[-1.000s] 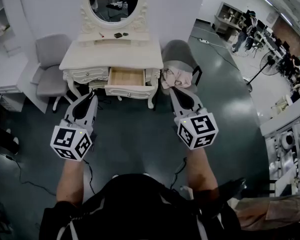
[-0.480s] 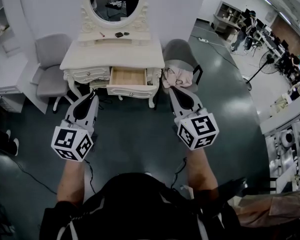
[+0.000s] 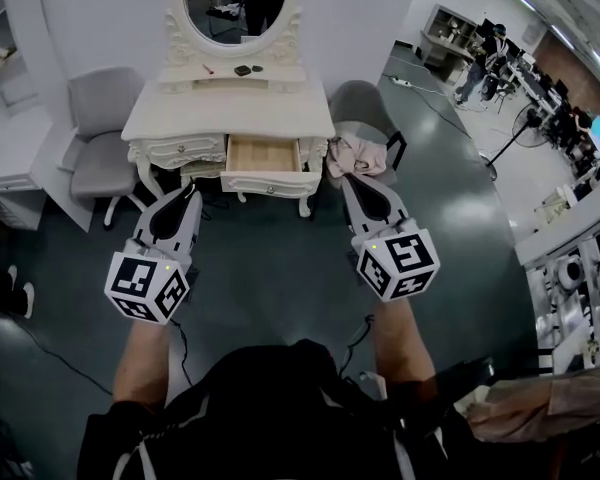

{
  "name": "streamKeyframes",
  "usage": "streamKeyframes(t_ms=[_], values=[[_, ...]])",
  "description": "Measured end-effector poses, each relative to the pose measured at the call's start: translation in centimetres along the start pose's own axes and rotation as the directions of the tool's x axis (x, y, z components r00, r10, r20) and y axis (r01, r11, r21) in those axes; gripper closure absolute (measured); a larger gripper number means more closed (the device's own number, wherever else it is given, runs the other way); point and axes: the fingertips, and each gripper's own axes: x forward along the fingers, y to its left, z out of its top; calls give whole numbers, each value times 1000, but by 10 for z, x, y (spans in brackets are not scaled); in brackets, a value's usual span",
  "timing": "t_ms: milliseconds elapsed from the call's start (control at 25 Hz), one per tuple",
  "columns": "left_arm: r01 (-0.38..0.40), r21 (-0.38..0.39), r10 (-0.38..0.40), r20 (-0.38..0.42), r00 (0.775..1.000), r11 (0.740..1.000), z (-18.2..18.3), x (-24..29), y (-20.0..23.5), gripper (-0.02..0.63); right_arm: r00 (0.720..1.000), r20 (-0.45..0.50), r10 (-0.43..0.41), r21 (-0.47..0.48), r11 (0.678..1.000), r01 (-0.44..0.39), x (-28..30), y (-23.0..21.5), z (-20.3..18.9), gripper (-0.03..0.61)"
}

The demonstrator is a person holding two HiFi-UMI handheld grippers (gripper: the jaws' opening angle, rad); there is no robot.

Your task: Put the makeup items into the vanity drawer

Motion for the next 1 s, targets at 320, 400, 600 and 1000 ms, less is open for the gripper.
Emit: streamKeyframes(t_ms=[320, 400, 600, 1000], values=[[24, -9, -24, -1, 1000, 1000, -9, -1, 25, 586, 1000, -2, -2, -14, 1000, 2, 24, 20, 2, 574], [15, -11, -15, 2, 1000, 1000, -10, 4, 34, 586, 1000, -2, 5, -9, 1000, -5, 35, 19, -1, 574], [-8, -7, 8, -11, 1000, 1000, -18, 28, 50, 586, 999, 3, 32, 4, 999, -32, 70, 5, -11, 574], [-42, -1, 41, -20, 999, 999, -17, 114, 76, 586, 997, 16, 70, 8, 997, -70, 142, -59, -14, 574]])
